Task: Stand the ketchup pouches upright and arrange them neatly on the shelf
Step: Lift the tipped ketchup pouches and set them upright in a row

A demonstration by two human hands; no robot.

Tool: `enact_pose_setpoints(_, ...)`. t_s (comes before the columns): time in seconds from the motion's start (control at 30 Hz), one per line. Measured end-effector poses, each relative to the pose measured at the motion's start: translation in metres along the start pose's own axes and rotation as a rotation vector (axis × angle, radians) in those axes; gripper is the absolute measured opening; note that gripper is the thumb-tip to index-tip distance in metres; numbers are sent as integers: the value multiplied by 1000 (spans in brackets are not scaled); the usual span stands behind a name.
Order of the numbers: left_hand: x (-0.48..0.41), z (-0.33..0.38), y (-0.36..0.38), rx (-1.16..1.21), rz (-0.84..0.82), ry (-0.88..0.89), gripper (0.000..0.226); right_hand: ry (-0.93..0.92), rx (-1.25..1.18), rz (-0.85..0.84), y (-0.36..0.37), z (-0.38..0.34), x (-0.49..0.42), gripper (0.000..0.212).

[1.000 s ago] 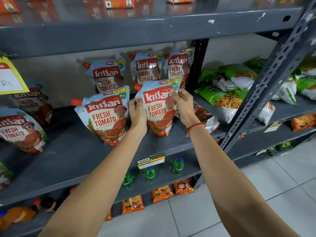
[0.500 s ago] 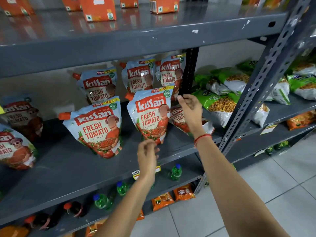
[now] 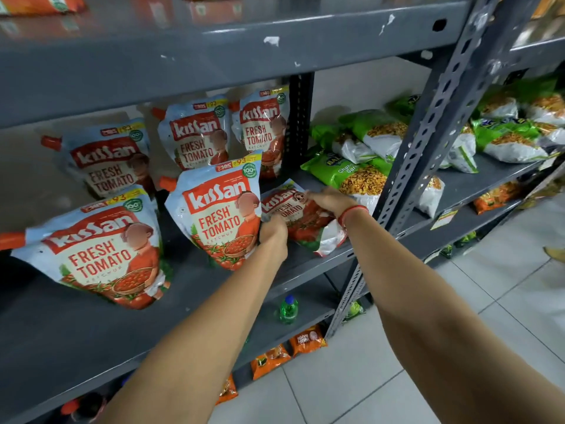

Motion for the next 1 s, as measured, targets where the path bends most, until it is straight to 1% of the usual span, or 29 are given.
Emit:
enact_pose_setpoints(0.03, -2, 3, 4, 35, -3, 6, 42, 13, -82, 1, -2, 2, -2, 41)
enact_pose_setpoints(0.1, -8, 3, 5, 86, 87, -19, 43, 47, -179, -7, -3, 5, -2, 36)
enact_pose_setpoints(0.13, -9, 1, 5, 126, 114, -45, 44, 65, -200, -7, -3, 6, 1, 34)
enact_pose_setpoints(0.17, -10, -1, 8, 169, 98, -70, 43, 96, -208, -14, -3, 9, 3, 32)
enact_pose_setpoints(0.23, -10, -4, 13, 228, 66, -111, 43, 123, -237, -27, -4, 14, 12, 42)
enact_pose_setpoints(0.3, -10, -5, 13, 259, 78, -105, 53, 106, -262, -22, -8, 19, 18, 50)
enact_pose_setpoints(0.33, -9, -3, 14, 261, 81, -90, 58, 98, -288, -5, -10, 19, 19, 48)
enact_pose_setpoints(0.4, -5, 3, 18, 262, 65, -31, 59, 84, -406, -40, -11, 15, 14, 38)
enact_pose_setpoints(0.43, -2, 8, 20, 265, 48, 7, 55, 55, -444, -47, -11, 10, 13, 38)
enact_pose_setpoints(0.5, 8, 21, 23, 289, 4, 93, 45, -19, -506, -18, -19, 3, 10, 49)
enact_pose_setpoints(0.6, 22, 41, 25, 249, -49, 276, 31, -189, -630, 64, -41, -14, 8, 54)
enact_pose_setpoints(0.67, 33, 50, 26, 184, -75, 401, 14, -271, -704, 128, -58, -26, 11, 62)
enact_pose_setpoints(0.7, 38, 52, 26, 152, -79, 447, 6, -310, -730, 160, -64, -29, 11, 59)
enact_pose_setpoints(0.8, 47, 56, 25, 118, -96, 549, 18, -413, -723, 195, -68, -31, 17, 18)
enact_pose_setpoints(0.83, 47, 56, 24, 107, -104, 574, 18, -424, -733, 203, -66, -29, 19, 13)
enact_pose_setpoints(0.93, 48, 53, 24, 15, -174, 636, 5, -455, -748, 233, -64, -19, 19, 17)
enact_pose_setpoints(1.0, 42, 49, 24, -86, -210, 652, 16, -457, -757, 278, -67, -17, 17, 25)
Point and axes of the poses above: each hand's wrist, its own x-axis away from the middle knuckle, its own y-axis out of the palm, z = x × y, the point moved 4 cm from there along -x, towards the middle knuckle, and after that the axes turned 1 degree about -y, right-handed, at the moved point
